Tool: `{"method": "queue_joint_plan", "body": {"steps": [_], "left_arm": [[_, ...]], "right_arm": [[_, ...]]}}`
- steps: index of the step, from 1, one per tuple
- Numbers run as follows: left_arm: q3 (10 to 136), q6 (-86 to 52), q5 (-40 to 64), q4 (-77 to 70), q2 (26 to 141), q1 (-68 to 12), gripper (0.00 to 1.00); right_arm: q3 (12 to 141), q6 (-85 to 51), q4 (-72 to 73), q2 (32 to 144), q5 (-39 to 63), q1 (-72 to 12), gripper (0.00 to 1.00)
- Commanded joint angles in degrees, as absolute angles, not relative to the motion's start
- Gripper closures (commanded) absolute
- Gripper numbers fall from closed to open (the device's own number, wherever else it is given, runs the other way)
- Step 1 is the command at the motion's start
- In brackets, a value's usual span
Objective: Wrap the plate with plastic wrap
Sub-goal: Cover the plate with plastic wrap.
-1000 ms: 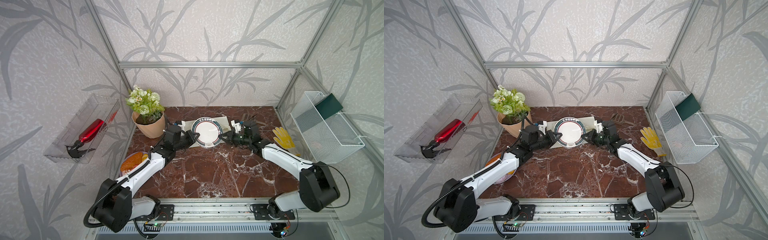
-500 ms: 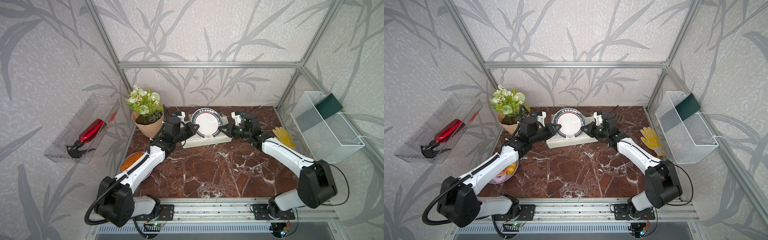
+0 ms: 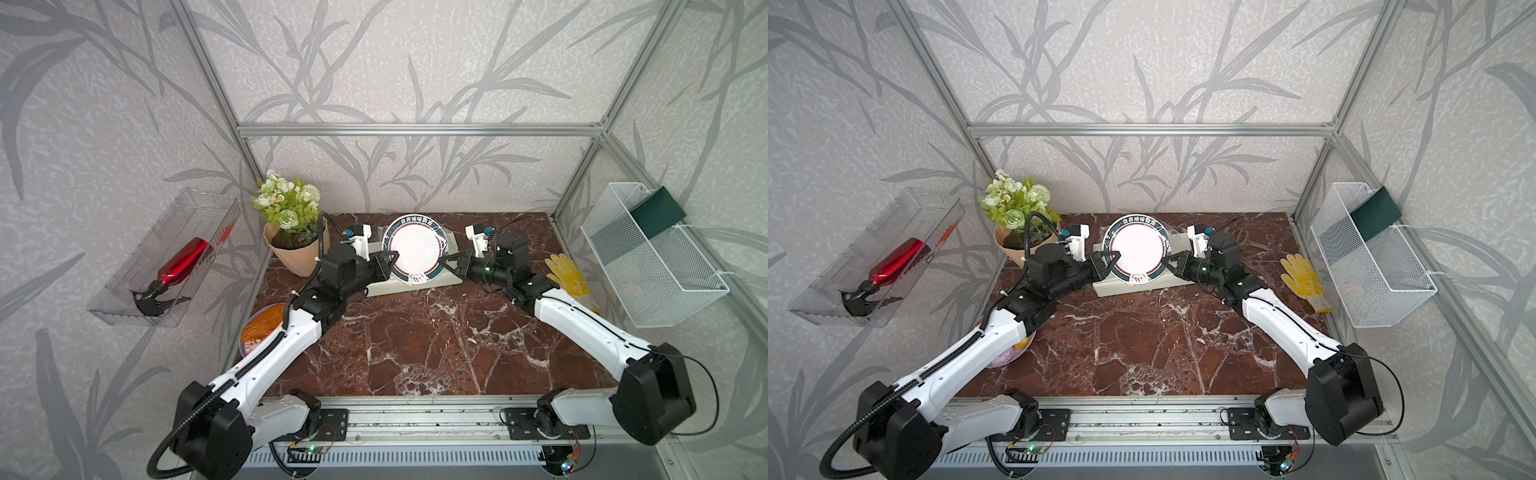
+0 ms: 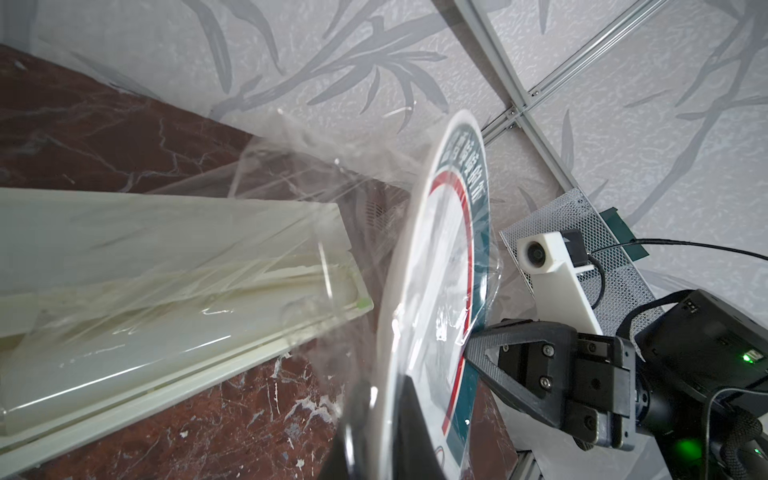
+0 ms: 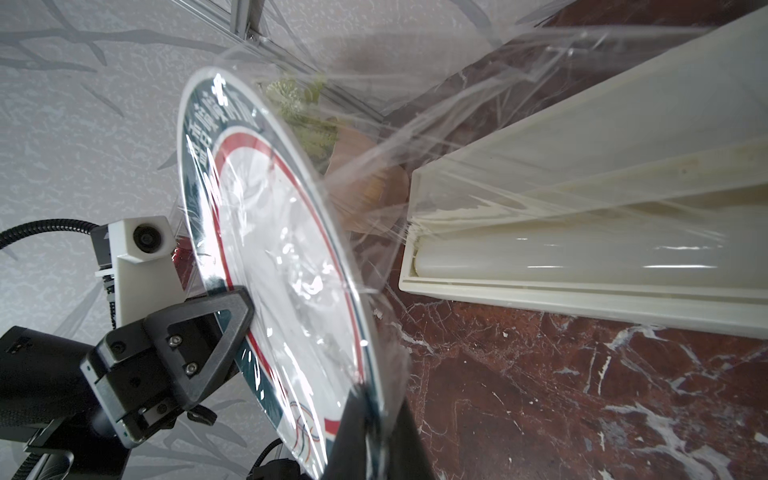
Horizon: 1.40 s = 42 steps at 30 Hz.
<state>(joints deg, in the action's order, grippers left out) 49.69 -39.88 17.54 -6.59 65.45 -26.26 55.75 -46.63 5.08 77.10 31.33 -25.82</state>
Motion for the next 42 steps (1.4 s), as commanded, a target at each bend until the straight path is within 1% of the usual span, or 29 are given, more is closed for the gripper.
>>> {"method": "queue_joint_plan", "body": {"steps": [1,2,3,7,12,15,17,22,25,30,35,39,42], "left_arm": [[48.07,-28.3,10.1,-13.88,64.16,-26.48,1.0],[47.82,-28.46,9.79,-14.87,64.2,-26.47,1.0],[47.66,-28.53,9.68,-15.69,64.29,-26.46,1.0],[46.86,-28.44,8.9,-19.87,64.91,-26.46,1.0],[46.49,-22.98,6.94,-24.0,66.12,-26.49,1.0],[47.33,-19.75,6.91,-24.73,66.9,-26.46,1.0],[47.89,-17.85,7.31,-24.82,67.52,-26.46,1.0],[47.94,-13.81,8.91,-27.79,68.03,-26.38,1.0],[48.01,-11.01,10.83,-29.19,68.1,-26.39,1.0],[47.77,-5.28,15.68,-31.0,67.78,-26.46,1.0],[47.2,-1.81,16.98,-33.37,67.48,-26.39,1.0],[47.61,0.0,19.99,-34.34,68.31,-26.29,1.0],[47.24,-1.14,21.46,-36.55,69.1,-25.7,1.0]], "right_arm": [[56.14,-40.17,6.18,75.71,27.33,-26.41,0.89],[56.12,-40.3,5.87,75.91,27.42,-26.45,0.82],[56.19,-40.34,5.74,76.07,27.52,-26.45,0.77],[55.54,-40.18,4.54,75.88,27.12,-26.38,0.61],[53.73,-36.9,-0.48,72.43,23.14,-26.37,0.46],[52.68,-31.33,-2.23,69.87,20.0,-26.28,0.4],[52.67,-29.21,-2.19,69.35,18.77,-26.14,0.39],[54.44,-21.97,0.94,70.2,17.08,-25.95,0.39],[55.33,-16.43,4.82,71.12,17.04,-25.84,0.4],[54.58,-6.94,16.12,72.02,20.59,-25.28,0.4],[55.79,-5.93,21.84,74.88,28.21,-20.92,0.4],[56.98,-11.4,28.99,78.84,37.26,-15.53,0.4],[58.46,-16.74,35.28,82.47,45.14,-13.39,0.41]]}}
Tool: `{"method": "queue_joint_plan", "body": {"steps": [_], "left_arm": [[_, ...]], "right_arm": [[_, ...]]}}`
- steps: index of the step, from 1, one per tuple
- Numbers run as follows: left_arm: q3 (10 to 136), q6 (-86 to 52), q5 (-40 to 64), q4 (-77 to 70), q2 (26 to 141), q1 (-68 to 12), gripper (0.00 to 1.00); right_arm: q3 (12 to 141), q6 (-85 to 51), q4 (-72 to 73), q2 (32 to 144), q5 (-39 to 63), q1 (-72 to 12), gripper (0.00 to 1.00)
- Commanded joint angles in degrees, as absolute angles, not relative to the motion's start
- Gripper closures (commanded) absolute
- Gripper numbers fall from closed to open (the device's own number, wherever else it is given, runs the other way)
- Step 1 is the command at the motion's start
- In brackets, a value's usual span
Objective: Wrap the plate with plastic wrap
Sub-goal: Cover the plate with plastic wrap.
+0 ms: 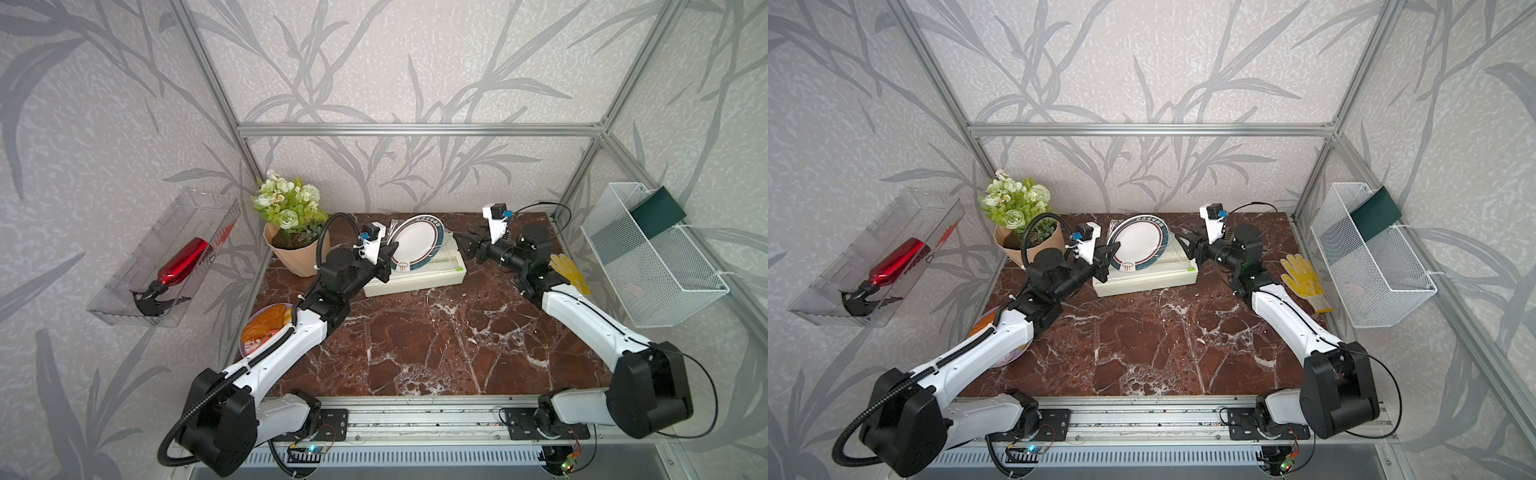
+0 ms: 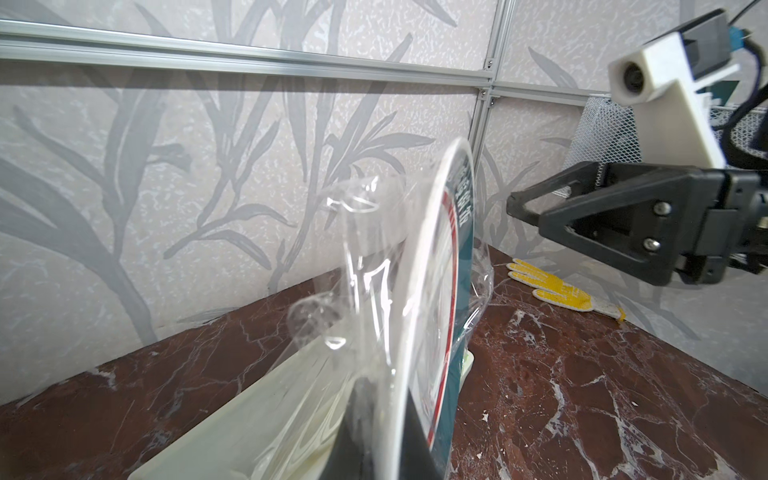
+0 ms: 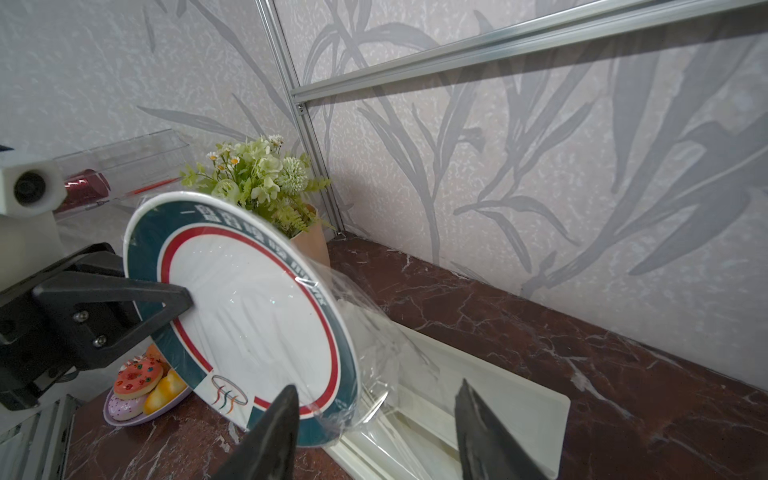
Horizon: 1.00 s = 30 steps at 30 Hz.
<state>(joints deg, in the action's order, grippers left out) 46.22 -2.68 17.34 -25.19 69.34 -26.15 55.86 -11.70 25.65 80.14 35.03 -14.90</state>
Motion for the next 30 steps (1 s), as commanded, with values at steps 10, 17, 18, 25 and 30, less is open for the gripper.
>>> {"method": "queue_joint_plan", "body": {"steps": [10,17,18,25,30], "left_arm": [[46.76,-6.17,24.97,-41.79,71.1,-23.91,1.0],[46.5,-8.4,26.75,-43.86,71.81,-23.16,1.0],[46.49,-8.79,27.04,-44.23,72.01,-23.07,1.0],[47.02,-9.91,28.28,-45.02,72.83,-22.56,1.0],[47.26,-10.32,28.73,-45.55,73.26,-22.41,1.0]], "right_arm": [[60.49,-26.23,48.55,90.43,55.31,-13.41,0.42],[62.5,-25.43,47.11,93.89,53.69,-13.87,0.42],[62.9,-25.49,47.06,94.41,53.88,-14.12,0.43],[64.24,-28.04,49.96,97.44,56.5,-15.82,0.49],[64.32,-30.5,53.03,99.58,58.68,-15.91,0.66]]}}
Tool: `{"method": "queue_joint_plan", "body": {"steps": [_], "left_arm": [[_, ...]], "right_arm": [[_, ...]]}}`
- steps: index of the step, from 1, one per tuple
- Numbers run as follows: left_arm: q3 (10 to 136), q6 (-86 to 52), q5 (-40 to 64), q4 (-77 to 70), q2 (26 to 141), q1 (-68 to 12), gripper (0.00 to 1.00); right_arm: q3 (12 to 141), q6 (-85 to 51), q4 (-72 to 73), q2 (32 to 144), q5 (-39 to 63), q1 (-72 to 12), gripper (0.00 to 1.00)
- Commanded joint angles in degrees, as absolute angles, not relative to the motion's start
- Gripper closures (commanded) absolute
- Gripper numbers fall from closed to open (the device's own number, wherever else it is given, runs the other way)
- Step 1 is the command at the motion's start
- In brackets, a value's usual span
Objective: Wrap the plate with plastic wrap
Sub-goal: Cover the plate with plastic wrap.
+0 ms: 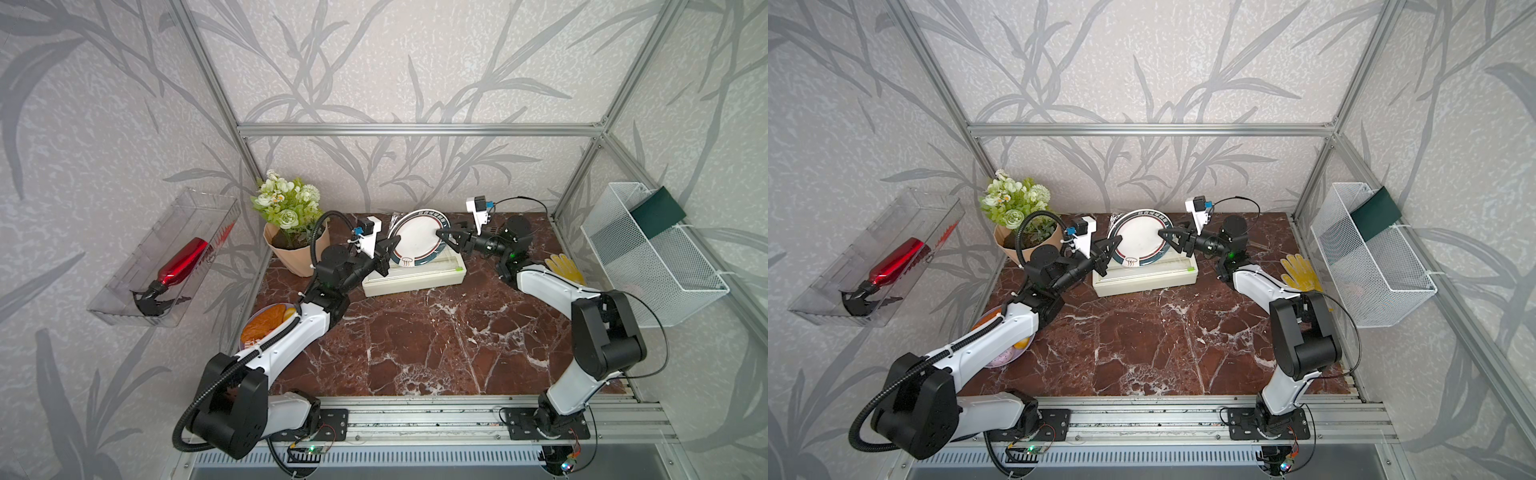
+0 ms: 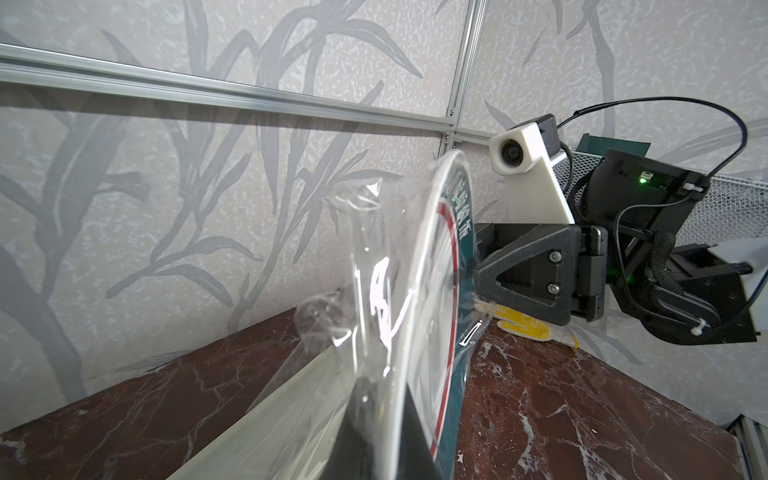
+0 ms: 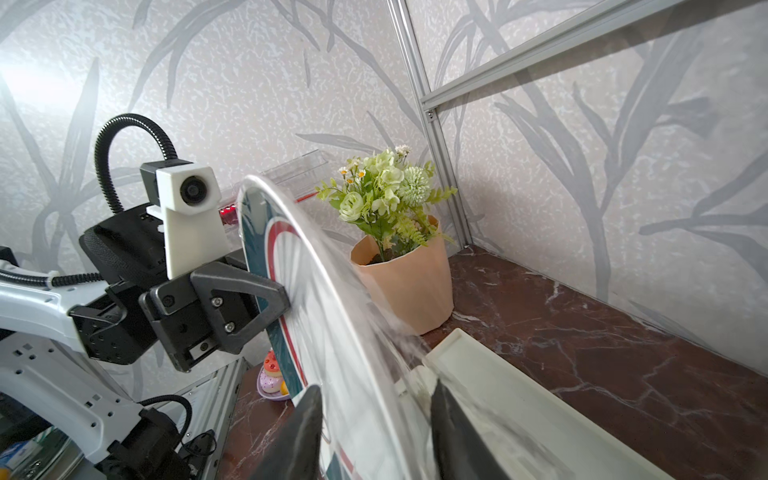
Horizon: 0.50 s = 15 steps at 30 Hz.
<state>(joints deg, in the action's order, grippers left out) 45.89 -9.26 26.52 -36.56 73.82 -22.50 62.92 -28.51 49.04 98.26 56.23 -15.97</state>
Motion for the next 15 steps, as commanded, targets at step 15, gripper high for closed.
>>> {"method": "queue_joint_plan", "body": {"steps": [15], "left_arm": [[48.37,-9.73,21.51,-34.63,66.88,-22.22,0.77]], "right_arm": [[63.26,-32.45,54.37,94.03,56.67,-15.47,1.0]]}}
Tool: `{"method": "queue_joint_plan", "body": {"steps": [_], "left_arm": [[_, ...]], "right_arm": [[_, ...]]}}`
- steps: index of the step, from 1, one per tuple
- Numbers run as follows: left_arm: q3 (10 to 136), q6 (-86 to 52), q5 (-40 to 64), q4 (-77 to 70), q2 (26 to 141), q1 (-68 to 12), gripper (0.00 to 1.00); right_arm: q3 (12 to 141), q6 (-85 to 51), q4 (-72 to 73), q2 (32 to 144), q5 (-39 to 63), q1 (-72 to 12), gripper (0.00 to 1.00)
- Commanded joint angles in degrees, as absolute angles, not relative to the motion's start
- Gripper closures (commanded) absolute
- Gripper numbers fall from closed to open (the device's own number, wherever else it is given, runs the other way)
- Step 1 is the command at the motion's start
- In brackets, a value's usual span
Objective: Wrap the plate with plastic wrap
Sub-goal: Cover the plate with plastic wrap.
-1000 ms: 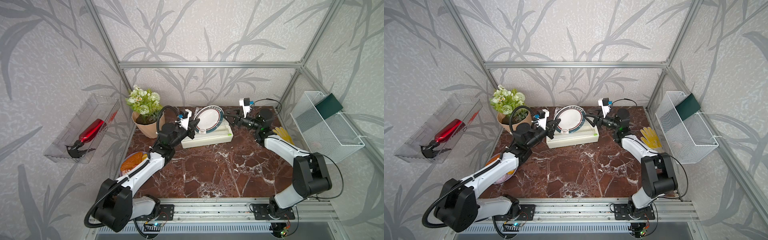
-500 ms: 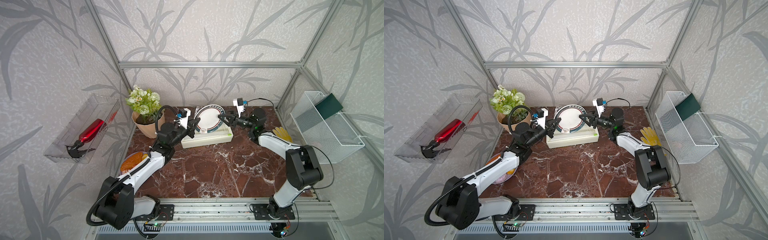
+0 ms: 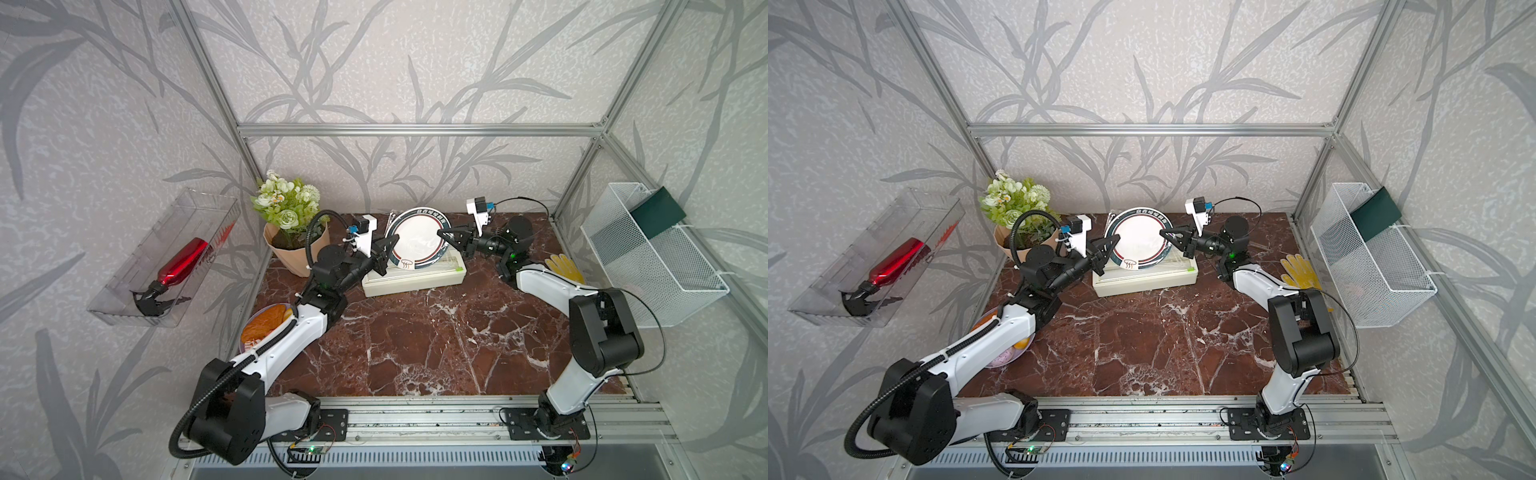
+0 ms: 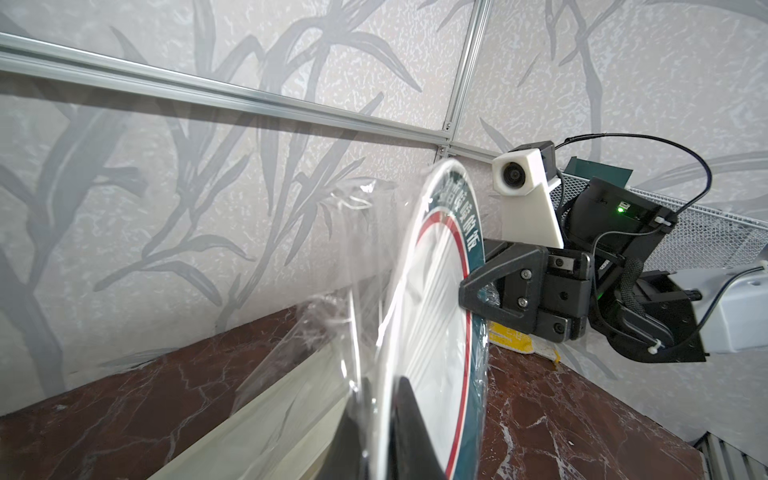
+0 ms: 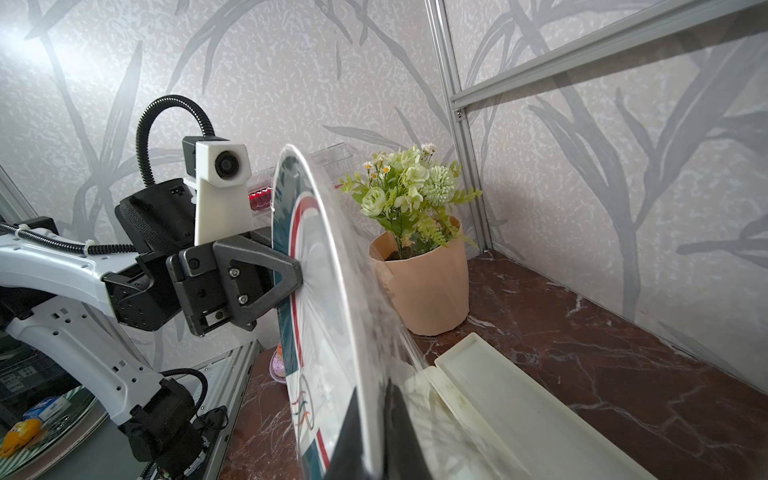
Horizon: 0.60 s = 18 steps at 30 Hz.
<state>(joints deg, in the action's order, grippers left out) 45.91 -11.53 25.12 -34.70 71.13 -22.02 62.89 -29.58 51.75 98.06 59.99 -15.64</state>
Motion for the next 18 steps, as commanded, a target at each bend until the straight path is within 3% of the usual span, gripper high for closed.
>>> {"method": "queue_joint_plan", "body": {"steps": [1,4,7,14,18], "left_arm": [[48.2,-9.97,20.61,-33.2,65.47,-22.2,0.71],[47.71,-10.74,18.2,-29.05,60.78,-22.32,0.56],[47.63,-11.15,16.53,-24.3,56.16,-22.32,0.49],[49.17,-13.68,5.17,-14.23,51.4,-22.41,0.43],[52.01,-14.2,4.47,-6.99,53.96,-22.41,0.43]], "right_arm": [[62.65,-32.81,54.69,93.38,56.39,-15.47,1.0],[60.09,-33.3,54.71,91.01,55.91,-15.45,1.0],[56.98,-33.49,54.59,88.2,55.52,-15.47,1.0],[48.36,-33.1,53.2,80.56,54.4,-15.8,1.0],[43.51,-30.8,47.07,75.34,53.11,-17.42,1.0]]}}
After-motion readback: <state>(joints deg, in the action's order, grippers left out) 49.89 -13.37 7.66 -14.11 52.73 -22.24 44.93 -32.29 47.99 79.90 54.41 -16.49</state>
